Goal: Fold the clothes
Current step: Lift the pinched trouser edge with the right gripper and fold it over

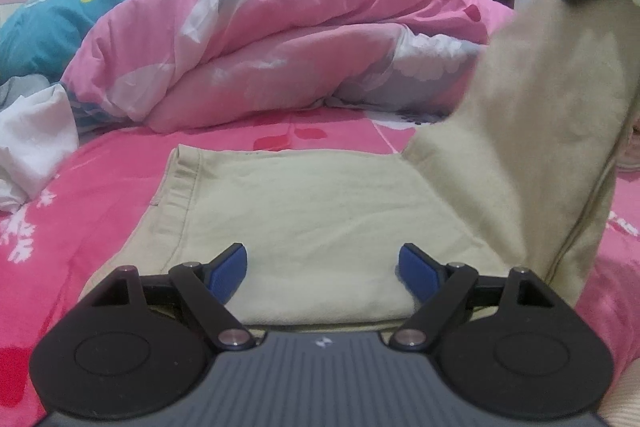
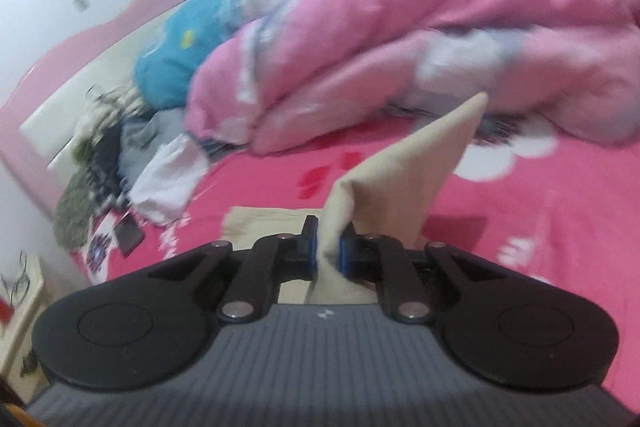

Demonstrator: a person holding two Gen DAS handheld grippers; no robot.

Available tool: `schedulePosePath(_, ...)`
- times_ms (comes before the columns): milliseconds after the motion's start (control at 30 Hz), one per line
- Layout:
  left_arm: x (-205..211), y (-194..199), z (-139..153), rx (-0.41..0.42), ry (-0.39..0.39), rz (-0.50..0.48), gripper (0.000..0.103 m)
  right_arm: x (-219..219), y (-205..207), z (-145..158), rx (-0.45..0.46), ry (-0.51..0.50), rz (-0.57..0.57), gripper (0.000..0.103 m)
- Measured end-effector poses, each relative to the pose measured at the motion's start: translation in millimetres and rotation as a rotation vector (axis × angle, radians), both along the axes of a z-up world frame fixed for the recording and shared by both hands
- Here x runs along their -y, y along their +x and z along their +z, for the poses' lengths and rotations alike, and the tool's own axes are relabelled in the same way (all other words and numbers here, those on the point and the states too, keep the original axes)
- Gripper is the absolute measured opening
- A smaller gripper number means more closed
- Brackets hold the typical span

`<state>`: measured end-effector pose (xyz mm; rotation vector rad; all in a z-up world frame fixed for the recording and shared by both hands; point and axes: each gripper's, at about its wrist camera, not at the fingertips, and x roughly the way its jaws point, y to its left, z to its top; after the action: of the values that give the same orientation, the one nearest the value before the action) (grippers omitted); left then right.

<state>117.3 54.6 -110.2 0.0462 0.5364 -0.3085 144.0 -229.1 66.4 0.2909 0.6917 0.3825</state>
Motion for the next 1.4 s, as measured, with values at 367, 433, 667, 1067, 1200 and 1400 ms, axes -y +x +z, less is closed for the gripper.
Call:
schedulePosePath(367,-62,-33,19,0.055,-0.186,0.051,0.08,-129,37,-20,-0.055,0.01,0.254,0.008)
schedulePosePath(433,-83,-43,21,0.069,-0.22,0.087,0.076,-148,49,-38,-0.1,0.029,0.288,0.008)
schedulePosePath(667,-126,-41,9,0.024,-0.283,0.175,0.054,-182,70,-78,-0.213,0.089,0.32,0.007)
schedulePosePath(1067,-137,-37,-6,0.002,-0.361,0.156,0.029,-201,75,-80,-0.208,0.076,0.344,0.008)
schedulePosePath(1200,-135,-37,-6,0.005,-0.346,0.153,0.028,-201,74,-76,-0.19,0.107,0.348,0.008)
schedulePosePath(1400,-147,-42,-8,-0.019,-0.383,0.172,0.028,-214,78,-89,-0.213,0.133,0.362,0.008)
